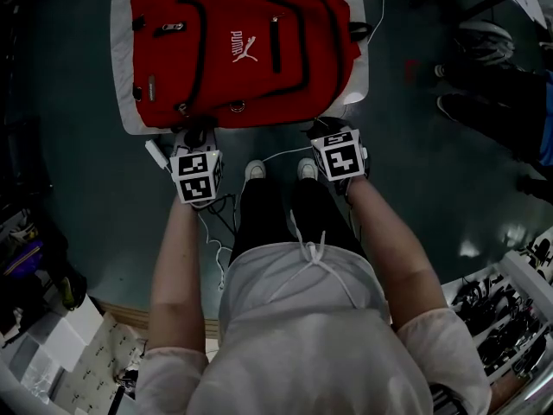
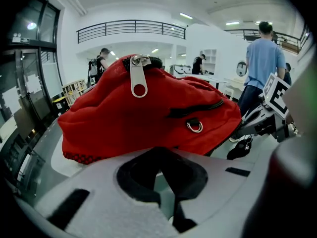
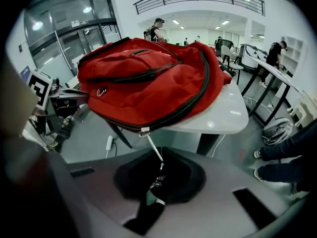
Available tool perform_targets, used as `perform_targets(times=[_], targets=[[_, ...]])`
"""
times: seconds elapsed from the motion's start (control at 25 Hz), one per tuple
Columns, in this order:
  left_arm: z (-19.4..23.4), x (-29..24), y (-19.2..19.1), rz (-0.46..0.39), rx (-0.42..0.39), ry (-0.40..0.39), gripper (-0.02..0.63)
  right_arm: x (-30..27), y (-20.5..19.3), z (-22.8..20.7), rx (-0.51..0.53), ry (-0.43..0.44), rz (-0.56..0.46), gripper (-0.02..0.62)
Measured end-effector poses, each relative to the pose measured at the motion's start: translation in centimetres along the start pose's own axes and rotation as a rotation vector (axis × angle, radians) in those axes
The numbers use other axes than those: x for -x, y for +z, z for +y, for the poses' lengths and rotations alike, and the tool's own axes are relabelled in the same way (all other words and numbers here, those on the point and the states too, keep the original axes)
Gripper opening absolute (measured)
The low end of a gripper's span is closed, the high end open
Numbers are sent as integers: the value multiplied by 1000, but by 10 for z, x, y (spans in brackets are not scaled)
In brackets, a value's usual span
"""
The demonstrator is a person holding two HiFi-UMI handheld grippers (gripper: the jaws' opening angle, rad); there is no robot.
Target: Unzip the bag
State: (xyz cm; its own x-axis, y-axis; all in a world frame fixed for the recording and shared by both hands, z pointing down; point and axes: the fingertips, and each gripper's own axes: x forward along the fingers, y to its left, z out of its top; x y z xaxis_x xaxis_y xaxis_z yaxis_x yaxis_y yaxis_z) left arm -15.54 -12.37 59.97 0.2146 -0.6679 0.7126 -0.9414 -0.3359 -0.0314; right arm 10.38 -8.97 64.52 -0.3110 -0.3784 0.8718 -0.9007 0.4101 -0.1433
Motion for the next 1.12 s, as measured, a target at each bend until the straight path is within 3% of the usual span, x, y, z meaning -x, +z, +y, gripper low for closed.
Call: perform_targets(times=[0.32,0.6,1.0,1.12], targets=[[1,-1,-2,30,58,46,20,9,-2,-44,-37,3,18,27],[2,-2,-3,31,75,83,20,11,6,-63,53,-18,32,26],[1,-3,-3,41,66,76,20,12,7,-83,-49,-22,69,28],[2,-4,-3,45,87,68,20,11,6,-77,-37,-21,64,29]])
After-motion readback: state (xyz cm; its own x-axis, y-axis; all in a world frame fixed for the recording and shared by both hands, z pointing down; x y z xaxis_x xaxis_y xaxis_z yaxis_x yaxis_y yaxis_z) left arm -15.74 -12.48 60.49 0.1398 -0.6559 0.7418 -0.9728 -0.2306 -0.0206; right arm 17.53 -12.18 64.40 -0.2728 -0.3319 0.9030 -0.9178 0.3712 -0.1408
